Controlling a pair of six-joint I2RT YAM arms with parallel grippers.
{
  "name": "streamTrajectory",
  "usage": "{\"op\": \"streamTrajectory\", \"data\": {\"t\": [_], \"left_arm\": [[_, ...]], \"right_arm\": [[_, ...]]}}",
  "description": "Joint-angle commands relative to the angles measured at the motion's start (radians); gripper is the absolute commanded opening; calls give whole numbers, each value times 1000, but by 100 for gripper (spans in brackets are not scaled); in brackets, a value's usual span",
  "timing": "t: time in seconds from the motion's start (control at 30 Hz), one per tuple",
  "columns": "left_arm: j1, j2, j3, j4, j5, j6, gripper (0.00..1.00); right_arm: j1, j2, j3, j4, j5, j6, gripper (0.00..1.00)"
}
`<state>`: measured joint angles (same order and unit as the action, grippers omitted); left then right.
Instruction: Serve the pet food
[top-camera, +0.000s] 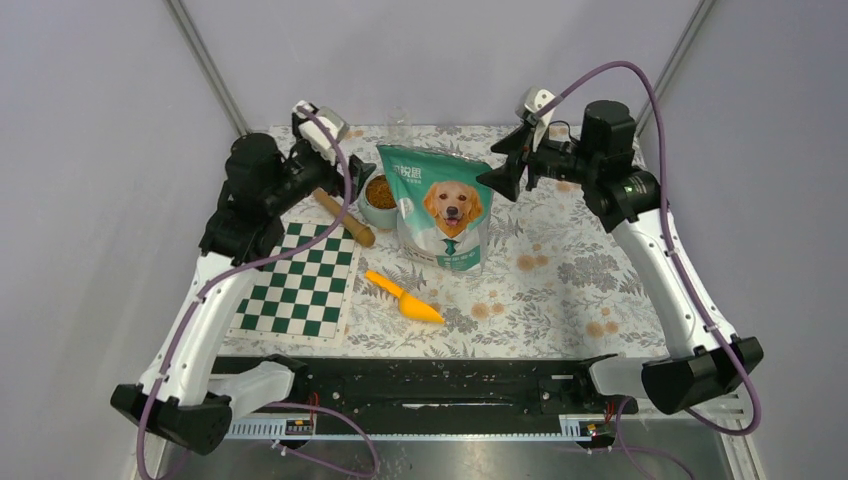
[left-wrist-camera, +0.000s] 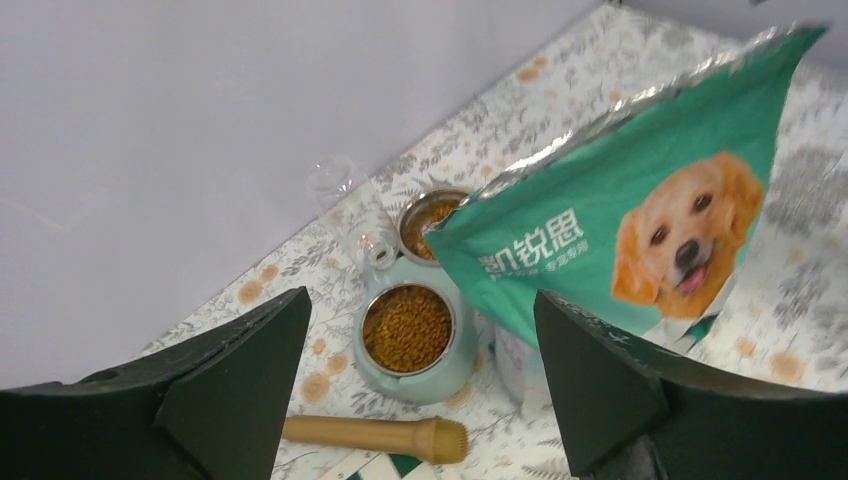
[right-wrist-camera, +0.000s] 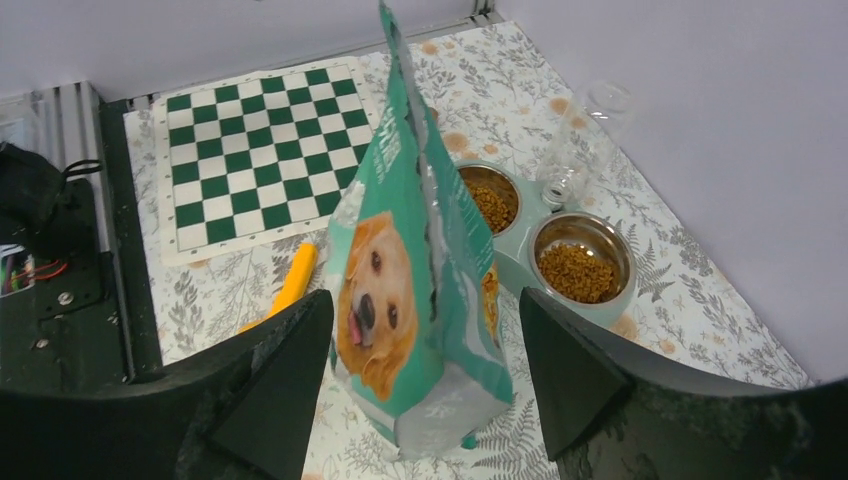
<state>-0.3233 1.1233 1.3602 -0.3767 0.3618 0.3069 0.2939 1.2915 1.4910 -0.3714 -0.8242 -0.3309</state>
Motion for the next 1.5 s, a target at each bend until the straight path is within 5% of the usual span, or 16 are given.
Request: {"op": "streamTrajectory", "data": {"t": [0.0, 0.1, 0.3, 0.37, 0.43, 0.47, 0.6, 0.87, 1.0, 1.37, 1.47], "left_arm": [[4, -99, -31, 155, -107, -216, 85], [4, -138, -41, 150, -107, -281, 87], [4, -179, -56, 165, -144, -409, 91], [4, -177, -46, 144, -218, -477, 92], [4, -171, -30, 103, -307, -541, 93], [4, -171, -23, 79, -346, -564, 93], [4, -171, -2, -26, -539, -689, 98], [4, -87, 92, -313, -660, -835, 99], [4, -101, 36, -310, -635, -858, 99], [6, -156, -37, -368, -650, -906, 99], [6, -158, -22, -422, -624, -921, 99]], "right_arm": [[17, 39, -5, 165, 89, 61, 75], [23, 75, 6, 168, 63, 49, 70], [59, 145, 39, 83, 17, -16, 44], [60, 142, 24, 103, 15, -2, 30], [59, 122, 12, 125, 81, 7, 2], [59, 106, 10, 128, 132, 5, 0], [31, 34, 40, 103, 336, -8, 0], [-120, -25, 115, 78, 547, 43, 0], [-125, -29, 73, 112, 571, 25, 0], [-137, -151, -104, 295, 971, 38, 0], [-137, -168, -127, 278, 947, 43, 15]]}}
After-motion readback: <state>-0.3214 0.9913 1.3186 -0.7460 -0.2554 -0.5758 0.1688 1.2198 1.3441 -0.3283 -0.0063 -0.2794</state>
